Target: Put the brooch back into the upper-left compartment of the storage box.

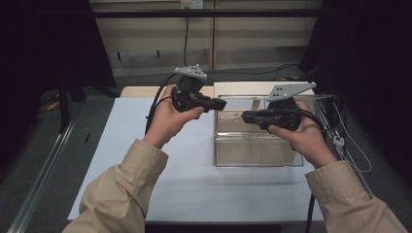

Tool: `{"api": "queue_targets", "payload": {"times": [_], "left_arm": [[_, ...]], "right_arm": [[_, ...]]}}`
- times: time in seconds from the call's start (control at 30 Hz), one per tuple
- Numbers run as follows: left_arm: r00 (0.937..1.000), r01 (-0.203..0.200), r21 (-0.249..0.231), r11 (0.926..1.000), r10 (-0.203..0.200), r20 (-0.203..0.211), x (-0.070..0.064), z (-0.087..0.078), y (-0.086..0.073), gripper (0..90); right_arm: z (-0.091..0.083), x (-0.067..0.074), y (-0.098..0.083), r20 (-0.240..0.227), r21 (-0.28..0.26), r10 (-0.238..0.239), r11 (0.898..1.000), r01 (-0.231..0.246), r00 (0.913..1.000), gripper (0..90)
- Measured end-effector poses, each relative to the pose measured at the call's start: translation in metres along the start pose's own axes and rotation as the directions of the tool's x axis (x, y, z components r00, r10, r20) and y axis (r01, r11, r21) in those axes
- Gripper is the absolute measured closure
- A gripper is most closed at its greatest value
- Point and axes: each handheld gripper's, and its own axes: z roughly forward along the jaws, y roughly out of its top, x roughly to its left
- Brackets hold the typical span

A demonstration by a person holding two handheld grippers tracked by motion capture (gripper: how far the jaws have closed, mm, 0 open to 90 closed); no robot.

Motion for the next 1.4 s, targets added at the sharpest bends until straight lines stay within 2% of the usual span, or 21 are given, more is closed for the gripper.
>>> {"api": "queue_targets", "payload": {"times": [0.27, 0.33, 0.4, 0.43, 0.47, 0.53, 0.67, 0.8, 0.87, 0.97, 1.03, 1.17, 1.33, 1.4], "left_arm": [[1.0000, 0.000, 0.002, 1.0000, 0.000, -0.001, 0.000, 0.000, 0.000, 90.0], [1.0000, 0.000, 0.002, 1.0000, 0.000, 0.000, 0.000, 0.000, 0.000, 90.0], [1.0000, 0.000, 0.001, 1.0000, 0.000, 0.001, 0.000, -0.001, 0.000, 90.0], [1.0000, 0.002, 0.003, 1.0000, -0.002, 0.001, 0.000, -0.001, 0.000, 90.0], [1.0000, 0.002, 0.003, 1.0000, -0.002, 0.000, 0.000, -0.001, -0.001, 90.0], [1.0000, 0.002, 0.004, 1.0000, -0.002, -0.001, 0.000, -0.001, -0.001, 90.0], [1.0000, 0.000, 0.004, 1.0000, 0.000, -0.001, 0.000, -0.001, 0.000, 90.0], [1.0000, -0.001, 0.006, 1.0000, 0.001, 0.004, -0.001, 0.000, -0.001, 90.0], [1.0000, -0.003, 0.008, 1.0000, 0.003, 0.008, -0.002, 0.000, -0.001, 90.0], [1.0000, 0.001, 0.011, 0.9999, -0.001, 0.006, -0.003, 0.001, -0.002, 90.0], [1.0000, 0.000, 0.013, 0.9999, 0.000, 0.009, -0.003, 0.002, -0.003, 90.0], [0.9999, -0.002, 0.018, 0.9998, 0.001, 0.010, -0.003, 0.004, -0.005, 90.0], [0.9999, 0.000, 0.028, 0.9996, -0.001, 0.013, -0.004, 0.004, -0.008, 90.0], [0.9999, -0.003, 0.029, 0.9996, 0.002, 0.015, -0.003, 0.004, -0.008, 90.0]], "right_arm": [[0.005, 0.001, -0.002, 0.006, 0.005, -0.023, 1.000, 0.023, 0.9997, 84.6], [0.006, 0.001, -0.003, 0.021, 0.001, -0.021, 1.000, 0.021, 0.9996, 83.7], [0.007, 0.002, -0.004, 0.010, 0.005, -0.011, 1.000, 0.011, 0.9999, 75.6], [0.008, 0.003, -0.004, 0.019, 0.003, -0.009, 1.000, 0.009, 0.9998, 75.3], [0.008, 0.004, -0.004, 0.003, 0.003, -0.009, 1.000, 0.009, 1.0000, 75.5], [0.008, 0.005, -0.005, 0.006, 0.007, -0.010, 1.000, 0.010, 0.9999, 73.1], [0.004, 0.010, -0.005, -0.032, -0.012, 0.012, 1.000, -0.013, 0.9994, 67.4], [0.000, 0.017, -0.005, -0.067, -0.035, 0.044, 0.998, -0.047, 0.9968, 56.6], [-0.002, 0.020, -0.007, -0.082, -0.042, 0.067, 0.997, -0.070, 0.9944, 48.2], [-0.003, 0.023, -0.012, -0.110, -0.050, 0.091, 0.994, -0.097, 0.9897, 41.4], [-0.003, 0.026, -0.015, -0.112, -0.039, 0.094, 0.994, -0.099, 0.9892, 35.5], [-0.004, 0.030, -0.023, -0.124, -0.037, 0.107, 0.993, -0.112, 0.9866, 31.2], [-0.007, 0.034, -0.029, -0.113, -0.046, 0.103, 0.993, -0.108, 0.9883, 23.4], [-0.010, 0.035, -0.031, -0.111, -0.054, 0.098, 0.993, -0.104, 0.9890, 23.0]]}}
